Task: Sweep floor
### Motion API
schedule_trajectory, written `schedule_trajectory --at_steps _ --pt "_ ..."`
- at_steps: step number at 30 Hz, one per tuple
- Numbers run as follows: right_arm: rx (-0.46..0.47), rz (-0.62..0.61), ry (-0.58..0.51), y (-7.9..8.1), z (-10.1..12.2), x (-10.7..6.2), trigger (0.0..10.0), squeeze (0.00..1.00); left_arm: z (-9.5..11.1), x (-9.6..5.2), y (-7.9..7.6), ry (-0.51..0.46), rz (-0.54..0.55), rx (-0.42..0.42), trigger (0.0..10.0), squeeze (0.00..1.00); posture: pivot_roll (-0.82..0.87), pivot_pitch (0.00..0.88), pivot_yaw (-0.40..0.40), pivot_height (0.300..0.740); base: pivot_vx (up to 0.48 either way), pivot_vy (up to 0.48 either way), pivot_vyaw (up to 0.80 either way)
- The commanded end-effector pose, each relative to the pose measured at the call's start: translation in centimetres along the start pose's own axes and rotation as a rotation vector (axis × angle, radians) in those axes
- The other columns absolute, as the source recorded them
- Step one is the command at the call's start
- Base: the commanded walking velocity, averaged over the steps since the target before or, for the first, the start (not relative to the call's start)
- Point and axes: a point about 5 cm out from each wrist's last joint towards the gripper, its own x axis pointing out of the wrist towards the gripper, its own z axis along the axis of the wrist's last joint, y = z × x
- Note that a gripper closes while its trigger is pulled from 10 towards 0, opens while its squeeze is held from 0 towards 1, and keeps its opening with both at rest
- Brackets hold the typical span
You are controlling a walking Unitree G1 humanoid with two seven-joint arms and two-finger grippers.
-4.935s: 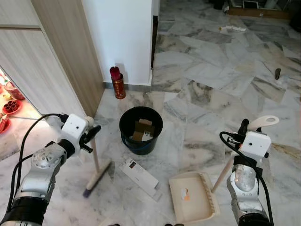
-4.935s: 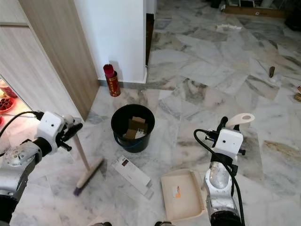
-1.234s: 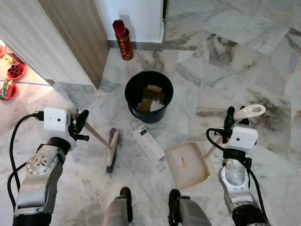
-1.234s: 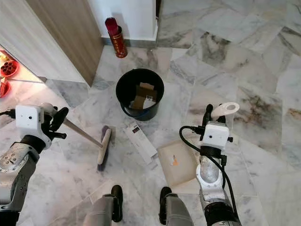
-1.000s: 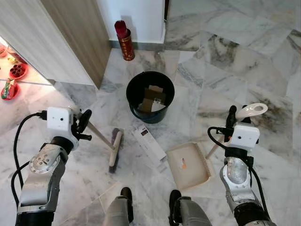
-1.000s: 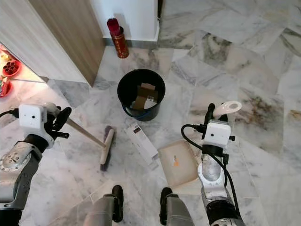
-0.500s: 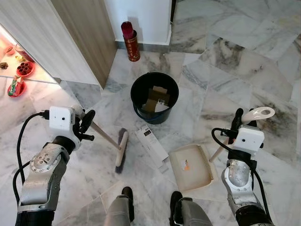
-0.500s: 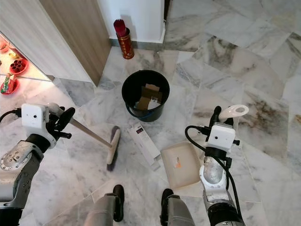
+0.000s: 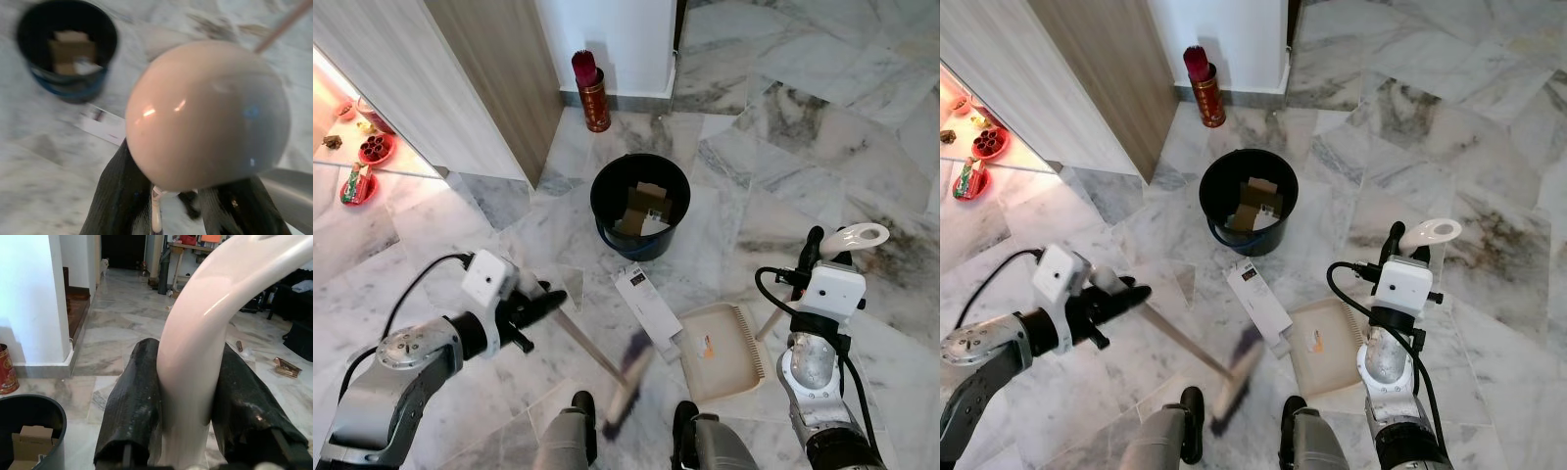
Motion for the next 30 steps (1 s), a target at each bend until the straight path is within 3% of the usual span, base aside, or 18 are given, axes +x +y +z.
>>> schedule_trajectory --at_steps 1,7,11,13,17,25,30 --pt "-0.043 -0.002 0.065 -0.5 -1.3 -1.1 10.0 0.0 -0.9 -0.3 -0.5 0.061 -0.046 -0.04 10.0 0.0 0.24 0.349 0.088 0.74 0.0 0.0 0.0" --pt "-0.041 -0.004 0.067 -0.4 -1.3 -1.1 10.0 0.0 0.7 -0.4 0.0 0.007 -0.026 -0.032 10.0 0.0 0.24 0.348 0.088 0.74 0.0 0.0 0.0" --pt "-0.041 -0.002 0.072 -0.4 -1.4 -1.2 10.0 0.0 0.7 -1.6 1.3 0.102 0.029 0.074 10.0 0.0 0.24 0.348 0.087 0.74 0.0 0.0 0.0" --pt "-0.041 0.002 0.078 -0.3 -1.5 -1.3 10.0 0.0 0.3 -2.7 3.1 0.218 0.137 0.187 10.0 0.0 0.25 0.349 0.089 0.74 0.0 0.0 0.0" --pt "-0.039 0.004 0.08 -0.2 -1.5 -1.3 10.0 0.0 0.1 -3.0 4.5 0.26 0.238 0.231 10.0 0.0 0.24 0.348 0.088 0.74 0.0 0.0 0.0" --pt "-0.034 0.009 0.078 -0.1 -1.5 -1.2 10.0 0.0 1.9 -2.4 6.7 0.152 0.476 0.291 10.0 0.0 0.23 0.353 0.084 0.74 0.0 0.0 0.0" --pt "-0.037 0.009 0.077 -0.2 -1.5 -1.3 10.0 0.0 2.3 -2.4 7.3 0.136 0.517 0.303 10.0 0.0 0.23 0.351 0.084 0.74 0.0 0.0 0.0"
